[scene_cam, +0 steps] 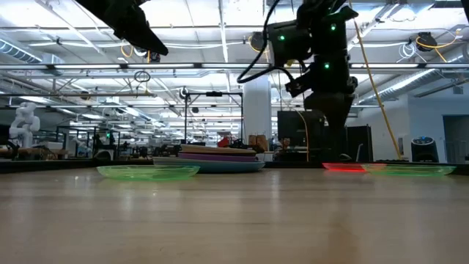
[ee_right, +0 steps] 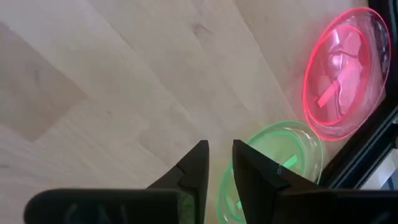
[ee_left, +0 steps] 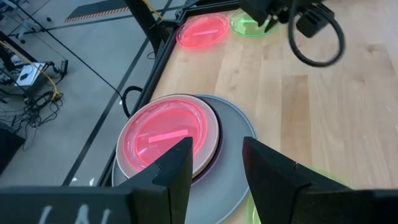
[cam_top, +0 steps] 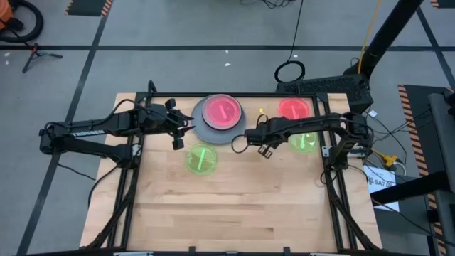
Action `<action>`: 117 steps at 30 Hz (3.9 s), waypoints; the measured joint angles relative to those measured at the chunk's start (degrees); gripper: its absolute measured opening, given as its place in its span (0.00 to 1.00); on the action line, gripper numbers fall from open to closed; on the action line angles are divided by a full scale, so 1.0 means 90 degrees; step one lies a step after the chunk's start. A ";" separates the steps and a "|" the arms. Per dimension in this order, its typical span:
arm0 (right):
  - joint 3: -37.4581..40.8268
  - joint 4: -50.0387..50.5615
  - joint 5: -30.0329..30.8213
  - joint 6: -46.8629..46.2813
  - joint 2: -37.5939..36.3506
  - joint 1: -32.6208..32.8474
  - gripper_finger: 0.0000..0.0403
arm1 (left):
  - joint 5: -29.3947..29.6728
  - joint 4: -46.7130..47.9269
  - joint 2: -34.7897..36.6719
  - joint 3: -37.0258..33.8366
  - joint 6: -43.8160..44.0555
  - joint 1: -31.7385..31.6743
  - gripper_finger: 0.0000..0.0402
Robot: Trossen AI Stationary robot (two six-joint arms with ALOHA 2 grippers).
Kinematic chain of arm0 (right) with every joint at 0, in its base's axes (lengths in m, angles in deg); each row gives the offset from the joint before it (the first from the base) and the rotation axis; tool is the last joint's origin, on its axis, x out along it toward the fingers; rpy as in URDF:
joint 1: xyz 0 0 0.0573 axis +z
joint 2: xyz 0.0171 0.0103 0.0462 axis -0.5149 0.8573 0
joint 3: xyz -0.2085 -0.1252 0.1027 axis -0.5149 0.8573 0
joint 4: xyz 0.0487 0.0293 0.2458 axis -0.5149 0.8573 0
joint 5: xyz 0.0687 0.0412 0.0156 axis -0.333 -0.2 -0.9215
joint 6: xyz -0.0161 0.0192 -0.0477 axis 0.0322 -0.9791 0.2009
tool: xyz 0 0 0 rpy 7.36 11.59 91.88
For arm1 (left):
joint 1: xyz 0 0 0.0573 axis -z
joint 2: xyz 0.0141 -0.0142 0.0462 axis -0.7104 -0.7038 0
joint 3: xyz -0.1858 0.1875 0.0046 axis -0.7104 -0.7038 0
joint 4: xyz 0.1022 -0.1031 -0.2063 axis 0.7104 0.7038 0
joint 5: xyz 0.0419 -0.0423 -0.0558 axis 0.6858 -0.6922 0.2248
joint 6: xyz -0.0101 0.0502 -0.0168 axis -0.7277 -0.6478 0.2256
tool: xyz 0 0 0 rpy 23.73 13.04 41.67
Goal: Stack plastic plates
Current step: Stack the right green plate on top of the pink plate
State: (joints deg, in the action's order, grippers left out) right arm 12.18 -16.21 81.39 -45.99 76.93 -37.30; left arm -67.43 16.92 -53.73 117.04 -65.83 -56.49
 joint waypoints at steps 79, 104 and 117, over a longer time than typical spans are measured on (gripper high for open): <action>0.2010 -0.4067 -0.0663 0.0266 -0.1944 -0.0287 0.00 | 0.0000 0.0116 -0.0002 0.0000 -0.0181 0.0000 0.37; -0.1340 -0.4264 -0.0673 0.4597 0.0777 -0.0539 0.00 | 0.0000 0.0116 -0.0002 0.0000 -0.0270 0.0000 0.37; -0.1531 -0.4262 -0.0673 0.5322 0.1176 -0.0590 0.01 | 0.0000 0.0116 -0.0002 0.0000 -0.0275 0.0000 0.37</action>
State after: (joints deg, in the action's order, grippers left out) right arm -1.60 -54.57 75.33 1.91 87.52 -42.61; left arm -67.43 17.96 -53.74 117.04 -68.31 -56.49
